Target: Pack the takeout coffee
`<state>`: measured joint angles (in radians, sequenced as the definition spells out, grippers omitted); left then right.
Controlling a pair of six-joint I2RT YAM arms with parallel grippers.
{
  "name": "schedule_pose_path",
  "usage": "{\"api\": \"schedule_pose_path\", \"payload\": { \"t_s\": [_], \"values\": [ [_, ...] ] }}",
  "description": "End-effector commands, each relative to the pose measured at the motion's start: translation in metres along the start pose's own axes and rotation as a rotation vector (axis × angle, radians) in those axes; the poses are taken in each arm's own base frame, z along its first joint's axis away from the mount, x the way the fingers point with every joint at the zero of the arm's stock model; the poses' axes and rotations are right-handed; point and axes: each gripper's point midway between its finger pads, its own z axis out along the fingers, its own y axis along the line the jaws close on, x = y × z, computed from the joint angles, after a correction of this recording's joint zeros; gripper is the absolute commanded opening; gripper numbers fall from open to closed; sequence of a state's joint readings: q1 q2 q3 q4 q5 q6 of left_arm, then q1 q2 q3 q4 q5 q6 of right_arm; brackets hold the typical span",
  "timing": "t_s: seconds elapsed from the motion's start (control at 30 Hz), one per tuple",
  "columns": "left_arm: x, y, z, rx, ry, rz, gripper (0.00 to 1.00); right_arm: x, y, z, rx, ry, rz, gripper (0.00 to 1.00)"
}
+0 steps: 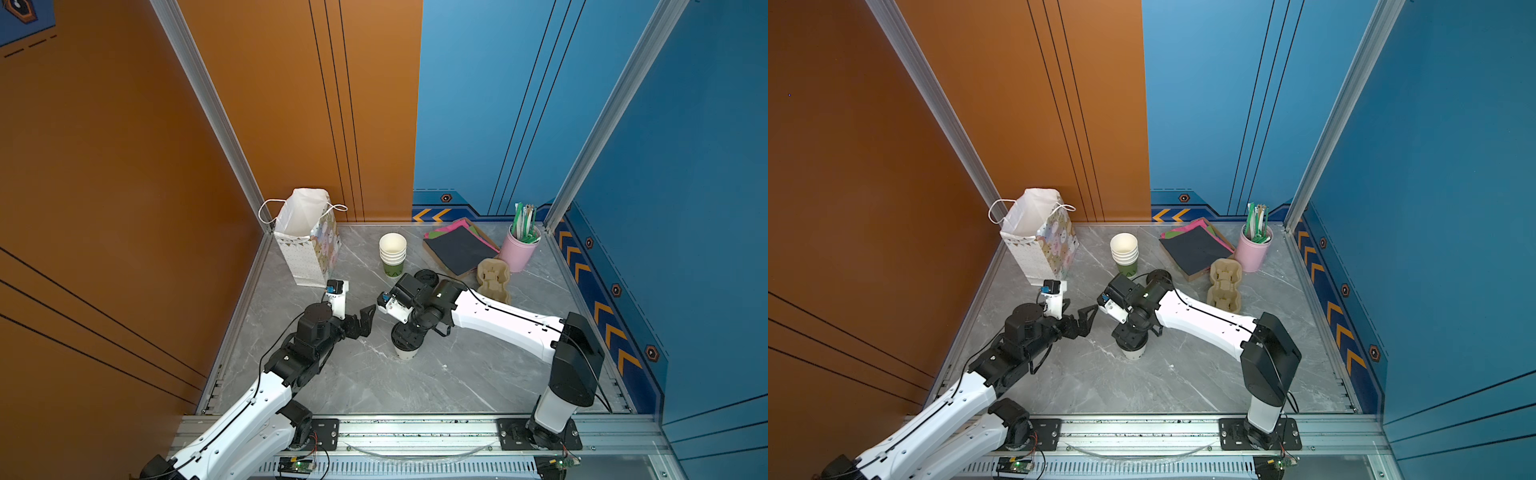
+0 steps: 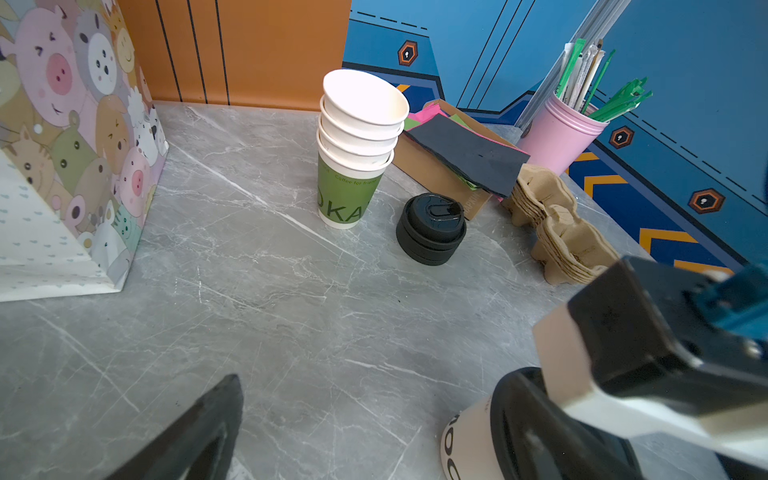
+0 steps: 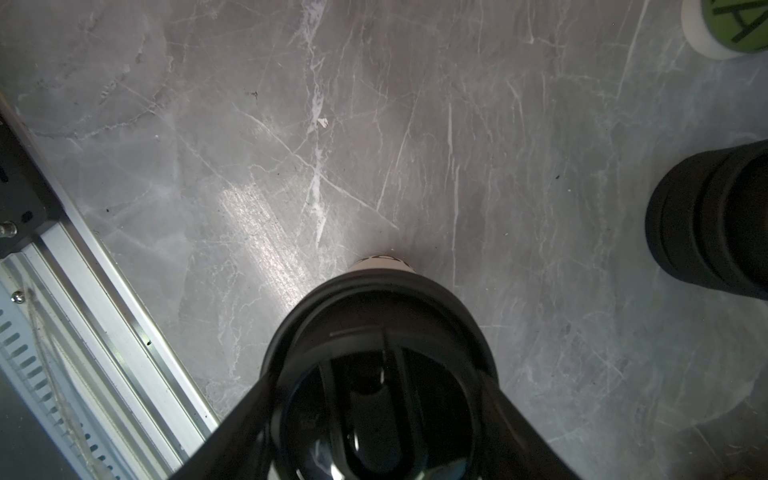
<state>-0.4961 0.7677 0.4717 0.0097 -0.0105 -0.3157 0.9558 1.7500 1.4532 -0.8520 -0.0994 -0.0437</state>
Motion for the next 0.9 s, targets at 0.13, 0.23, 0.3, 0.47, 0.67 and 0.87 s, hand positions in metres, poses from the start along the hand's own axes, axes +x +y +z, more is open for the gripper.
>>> {"api": "schedule_pose_path", "payload": {
  "t_s": [0.13,0.23,0.3,0.47,0.67,0.87],
  "values": [
    [-0.002,0.004,0.001,-0.013,-0.015,-0.012,0.98,0.068,-0.003,0.046,0.029,0.252,0.061,0.65],
    [-0.002,0.004,0.001,-0.013,-0.014,-0.012,0.98,0.073,-0.002,0.051,0.028,0.266,0.064,0.65],
    [-0.002,0.004,0.001,-0.015,-0.015,-0.010,0.98,0.077,-0.001,0.054,0.029,0.283,0.062,0.65],
    [0.000,0.005,0.001,-0.016,-0.012,-0.012,0.98,0.092,-0.001,0.059,0.041,0.322,0.071,0.65],
    [0.001,0.006,0.002,-0.019,-0.012,-0.018,0.98,0.110,0.002,0.066,0.068,0.370,0.067,0.63],
    [0.000,0.006,0.002,-0.019,-0.015,-0.022,0.98,0.122,0.010,0.074,0.059,0.406,0.079,0.63]
  ]
}}
